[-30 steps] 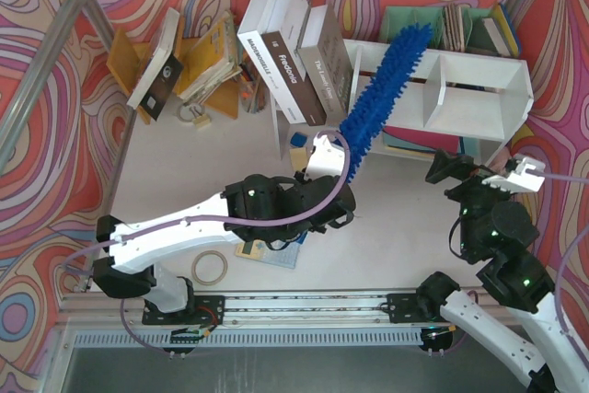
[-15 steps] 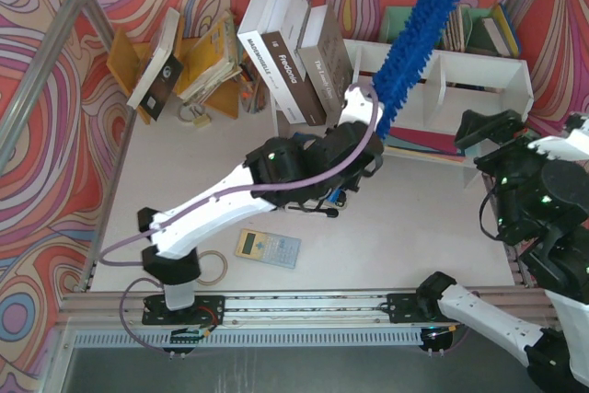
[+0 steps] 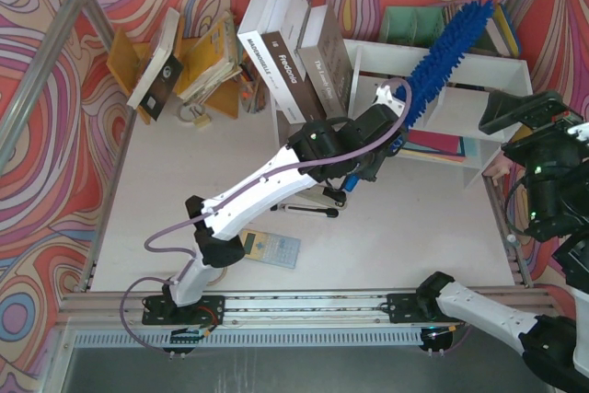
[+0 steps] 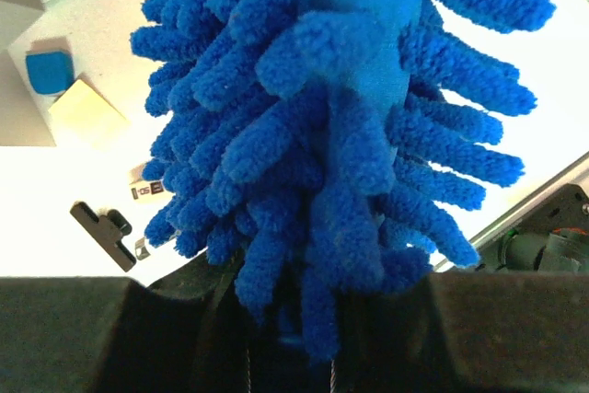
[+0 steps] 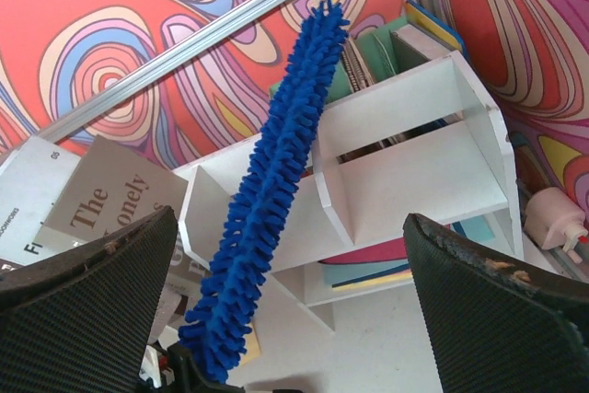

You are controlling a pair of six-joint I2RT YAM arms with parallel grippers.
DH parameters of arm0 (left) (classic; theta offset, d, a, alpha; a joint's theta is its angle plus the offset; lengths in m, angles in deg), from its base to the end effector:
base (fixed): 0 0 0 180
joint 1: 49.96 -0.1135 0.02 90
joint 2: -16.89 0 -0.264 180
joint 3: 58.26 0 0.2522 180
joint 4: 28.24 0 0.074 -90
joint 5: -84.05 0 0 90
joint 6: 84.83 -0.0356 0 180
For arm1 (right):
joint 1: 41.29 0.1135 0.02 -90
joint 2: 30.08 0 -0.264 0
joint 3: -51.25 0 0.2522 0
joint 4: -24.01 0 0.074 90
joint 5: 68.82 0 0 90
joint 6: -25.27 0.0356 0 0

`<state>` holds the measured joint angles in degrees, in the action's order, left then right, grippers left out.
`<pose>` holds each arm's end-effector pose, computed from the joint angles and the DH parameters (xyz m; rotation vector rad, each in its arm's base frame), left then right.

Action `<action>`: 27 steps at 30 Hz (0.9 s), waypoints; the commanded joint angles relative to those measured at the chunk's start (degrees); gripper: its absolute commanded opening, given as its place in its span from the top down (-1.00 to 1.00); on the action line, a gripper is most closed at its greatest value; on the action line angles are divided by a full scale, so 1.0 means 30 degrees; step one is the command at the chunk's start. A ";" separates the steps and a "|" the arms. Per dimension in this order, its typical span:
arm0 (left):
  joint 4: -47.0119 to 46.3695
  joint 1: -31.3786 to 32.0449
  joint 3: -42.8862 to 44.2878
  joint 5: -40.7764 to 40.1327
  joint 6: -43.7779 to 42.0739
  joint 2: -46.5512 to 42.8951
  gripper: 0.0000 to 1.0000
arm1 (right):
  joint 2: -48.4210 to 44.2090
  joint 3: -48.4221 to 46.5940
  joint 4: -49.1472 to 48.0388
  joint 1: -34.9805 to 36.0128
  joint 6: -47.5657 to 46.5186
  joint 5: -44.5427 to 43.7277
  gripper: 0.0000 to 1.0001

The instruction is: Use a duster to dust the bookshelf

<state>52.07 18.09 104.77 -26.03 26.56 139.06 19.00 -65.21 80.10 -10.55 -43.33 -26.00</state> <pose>0.1737 -0.3982 0.4337 0.7159 2.1334 -0.4629 0.0481 -0.0018 0.5650 0.5710 1.3218 0.1825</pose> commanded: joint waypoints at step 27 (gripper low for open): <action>-0.0616 0.2218 0.0393 0.0844 -0.1755 0.0227 1.00 | -0.1779 0.1981 -0.1746 0.0010 -0.0796 -0.0181 -0.97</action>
<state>52.00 24.82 104.99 -18.33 22.04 139.95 14.69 -59.79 77.19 -10.55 -45.34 -25.54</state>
